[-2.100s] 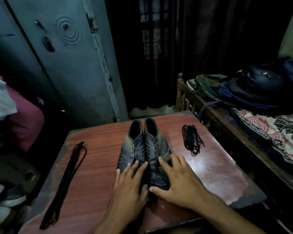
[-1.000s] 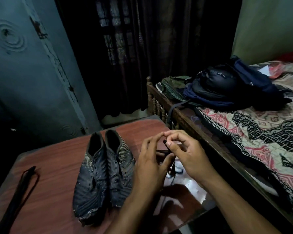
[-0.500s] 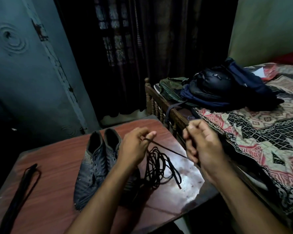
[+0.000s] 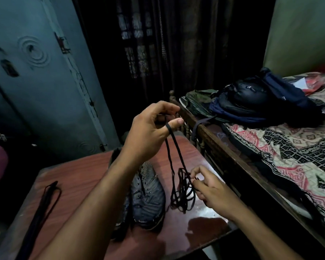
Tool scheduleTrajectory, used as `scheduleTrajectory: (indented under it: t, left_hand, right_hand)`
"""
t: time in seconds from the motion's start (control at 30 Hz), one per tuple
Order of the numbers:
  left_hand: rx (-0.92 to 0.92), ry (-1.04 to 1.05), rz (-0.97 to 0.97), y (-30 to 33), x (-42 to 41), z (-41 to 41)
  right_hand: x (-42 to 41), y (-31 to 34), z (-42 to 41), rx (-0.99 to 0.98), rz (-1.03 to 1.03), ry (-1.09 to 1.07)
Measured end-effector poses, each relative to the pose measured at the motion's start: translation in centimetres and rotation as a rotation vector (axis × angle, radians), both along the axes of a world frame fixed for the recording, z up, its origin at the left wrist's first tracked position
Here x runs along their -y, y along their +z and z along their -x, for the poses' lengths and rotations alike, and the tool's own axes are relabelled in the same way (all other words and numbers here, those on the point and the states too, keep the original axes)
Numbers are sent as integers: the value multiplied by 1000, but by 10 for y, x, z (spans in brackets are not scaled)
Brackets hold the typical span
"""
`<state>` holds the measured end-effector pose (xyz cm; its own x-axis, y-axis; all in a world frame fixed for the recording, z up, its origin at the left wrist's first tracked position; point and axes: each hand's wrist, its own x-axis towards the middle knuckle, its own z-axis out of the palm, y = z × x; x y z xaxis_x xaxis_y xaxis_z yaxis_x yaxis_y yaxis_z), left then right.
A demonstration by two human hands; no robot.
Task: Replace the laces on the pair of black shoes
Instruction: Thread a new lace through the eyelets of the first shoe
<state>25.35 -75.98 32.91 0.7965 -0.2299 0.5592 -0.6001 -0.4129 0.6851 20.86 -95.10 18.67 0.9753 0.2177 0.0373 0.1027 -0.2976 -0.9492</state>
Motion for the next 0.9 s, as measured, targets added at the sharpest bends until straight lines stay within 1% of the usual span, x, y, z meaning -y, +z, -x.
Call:
scheduleTrajectory:
  t: [0.07, 0.17, 0.23, 0.33, 0.4, 0.47, 0.53, 0.57, 0.6, 0.67, 0.77, 0.83, 0.9]
  left_hand:
    - [4, -63, -63, -1, 0, 6]
    - [52, -216, -182, -3, 5, 23]
    - [82, -286, -216, -5, 8, 34]
    - [108, -327, -217, -14, 7, 44]
    - [131, -276, -191, -26, 0, 48]
    - [104, -134, -126, -45, -12, 48]
    - [-26, 26, -65, -66, -21, 40]
    - [-118, 74, -54, -77, -23, 35]
    - [-215, 74, -43, -86, -23, 31]
    - [-361, -4, -4, -98, -16, 24]
    - [-381, -52, 13, -103, -1, 13]
    - [-383, -65, 33, -100, 7, 8]
    - [-357, -40, 58, -98, 9, 5]
  right_hand:
    - [-4, -3, -1, 16, -18, -23]
    - [-15, 1, -3, 130, -25, -22]
    - [-24, 7, -9, 168, -20, 3]
    - [-31, 13, -27, 255, 32, -28]
    - [-32, 22, -36, 320, 36, -55]
    - [-32, 45, -40, 347, -46, -77]
    - [-32, 73, -40, 320, -170, -89]
    - [-33, 86, -40, 311, -247, -52]
    - [-36, 98, -39, 297, -328, -3]
    - [-42, 119, -35, 247, -473, 114]
    - [-49, 130, -33, 205, -617, 244]
    - [-51, 131, -31, 177, -690, 294]
    - [-51, 132, -28, 183, -712, 302]
